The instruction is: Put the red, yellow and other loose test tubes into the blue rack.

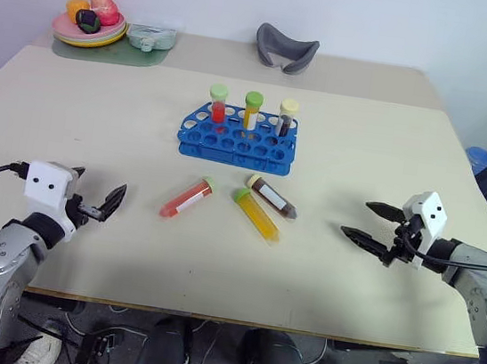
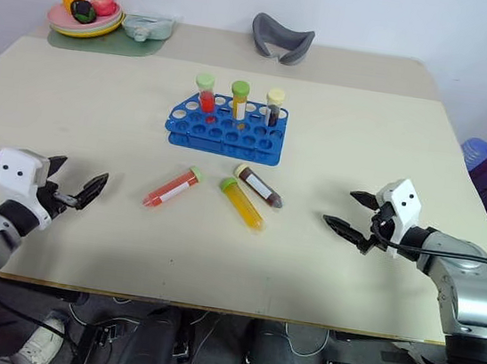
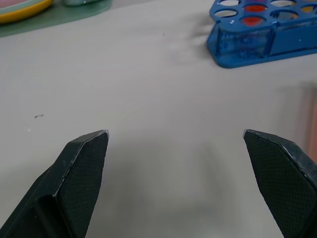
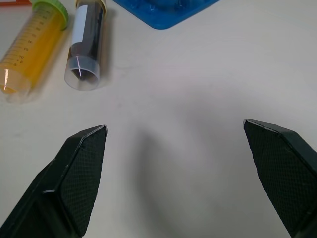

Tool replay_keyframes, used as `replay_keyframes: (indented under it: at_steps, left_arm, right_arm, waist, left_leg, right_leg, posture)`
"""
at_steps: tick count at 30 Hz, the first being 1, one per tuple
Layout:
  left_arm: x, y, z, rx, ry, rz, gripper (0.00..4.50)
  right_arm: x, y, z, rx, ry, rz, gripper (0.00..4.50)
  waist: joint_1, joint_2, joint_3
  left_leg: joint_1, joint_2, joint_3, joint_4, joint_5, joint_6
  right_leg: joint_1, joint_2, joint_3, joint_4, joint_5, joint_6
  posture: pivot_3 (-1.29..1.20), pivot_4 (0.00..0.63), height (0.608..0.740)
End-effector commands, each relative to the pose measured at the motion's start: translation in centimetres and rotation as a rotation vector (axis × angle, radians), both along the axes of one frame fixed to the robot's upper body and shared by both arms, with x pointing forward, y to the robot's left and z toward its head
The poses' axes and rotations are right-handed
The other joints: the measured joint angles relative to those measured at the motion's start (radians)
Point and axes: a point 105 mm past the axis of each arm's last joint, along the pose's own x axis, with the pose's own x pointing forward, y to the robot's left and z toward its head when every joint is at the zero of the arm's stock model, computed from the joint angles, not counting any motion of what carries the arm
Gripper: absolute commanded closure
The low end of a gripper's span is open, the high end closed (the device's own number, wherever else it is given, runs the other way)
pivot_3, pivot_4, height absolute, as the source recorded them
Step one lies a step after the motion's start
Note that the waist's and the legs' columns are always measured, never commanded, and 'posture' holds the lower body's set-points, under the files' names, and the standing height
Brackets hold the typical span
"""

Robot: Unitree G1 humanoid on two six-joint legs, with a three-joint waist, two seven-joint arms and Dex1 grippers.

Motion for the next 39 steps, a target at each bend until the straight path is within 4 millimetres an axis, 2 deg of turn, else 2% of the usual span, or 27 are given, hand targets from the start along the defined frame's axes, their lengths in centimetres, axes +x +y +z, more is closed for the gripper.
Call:
replay_keyframes:
  at_steps: [1,11,15,17,22,25,28,30,33,39]
  left_arm:
    - [0.4,-0.3,0.7,-0.007,-0.029,-0.013,0.05]
    - [3.0,-1.3,1.2,-0.031,-0.03,-0.098,0.05]
    - [3.4,-0.8,1.3,-0.018,-0.031,-0.099,0.05]
    - [3.5,-0.6,1.3,-0.015,-0.031,-0.097,0.05]
    - [3.5,-1.1,1.0,0.008,-0.017,-0.128,0.05]
    - [3.6,-1.1,0.9,0.008,-0.017,-0.144,0.05]
    - [3.7,-1.8,1.7,0.003,-0.042,-0.211,0.05]
    - [3.4,-2.4,2.6,-0.003,-0.061,-0.271,0.05]
    - [2.2,-4.5,3.8,0.004,-0.08,-0.415,0.05]
    - [-2.5,-9.6,3.5,0.075,-0.018,-0.758,0.05]
  right_arm:
    - [0.0,-0.2,1.8,-0.002,-0.077,-0.011,0.0]
    - [-1.1,0.0,3.3,0.01,-0.088,-0.066,0.0]
    - [-1.3,0.7,3.3,0.002,-0.08,-0.072,0.0]
    - [-1.1,1.6,3.7,0.016,-0.07,-0.066,0.0]
    - [0.5,4.3,6.8,0.057,-0.077,-0.087,0.0]
    - [1.1,6.2,8.0,0.052,-0.042,-0.096,0.0]
    - [1.3,10.6,9.3,0.017,0.079,-0.03,0.0]
    - [1.4,12.5,9.5,-0.055,0.107,-0.002,0.0]
    - [2.0,14.0,9.2,-0.157,0.13,-0.015,0.0]
    - [3.5,15.1,7.4,-0.201,0.217,-0.057,0.0]
  waist:
    - [-0.001,0.0,0.0]
    - [0.0,0.0,0.0]
    - [-0.002,0.0,0.0]
    - [-0.002,0.0,0.0]
    - [-0.003,0.0,0.0]
    - [-0.002,0.0,0.0]
    - [-0.007,0.001,0.0]
    - [-0.008,0.002,0.001]
    - [-0.004,0.002,0.001]
    - [-0.006,0.002,0.001]
  left_leg:
    - [0.0,0.0,0.0,0.0,0.0,0.0]
    - [0.0,0.0,0.0,0.0,0.002,-0.004]
    - [0.0,0.0,0.0,0.0,0.003,-0.005]
    - [0.0,0.0,0.0,0.0,0.003,-0.005]
    - [0.0,0.0,0.0,0.0,0.003,-0.005]
    - [0.0,0.0,0.0,0.0,0.003,-0.005]
    - [0.0,0.0,0.0,0.0,0.003,-0.005]
    - [-0.002,0.001,0.0,0.0,0.003,-0.005]
    - [-0.003,0.001,0.0,-0.001,0.003,-0.005]
    - [-0.006,-0.002,0.001,0.001,0.002,-0.003]
  right_leg:
    - [0.0,0.0,0.0,0.0,0.0,0.0]
    - [0.0,0.0,0.0,0.0,0.0,0.0]
    - [0.0,0.0,0.0,0.0,0.0,0.0]
    - [0.0,0.0,0.0,0.0,0.0,0.0]
    - [0.0,0.001,0.0,0.001,0.0,0.0]
    - [0.0,0.0,0.0,0.0,0.0,0.0]
    - [-0.001,0.0,0.0,0.001,0.0,0.0]
    - [-0.003,0.0,0.0,0.002,0.0,-0.001]
    - [-0.004,0.0,0.0,0.001,0.0,-0.002]
    - [-0.004,-0.005,-0.002,0.0,0.0,0.0]
  posture:
    - [0.0,0.15,0.679]
    - [0.0,0.15,0.679]
    - [0.0,0.15,0.679]
    - [0.0,0.15,0.679]
    - [0.0,0.15,0.679]
    - [0.0,0.15,0.679]
    - [0.0,0.15,0.679]
    - [0.0,0.15,0.679]
    - [0.0,0.15,0.679]
    - [0.0,0.15,0.679]
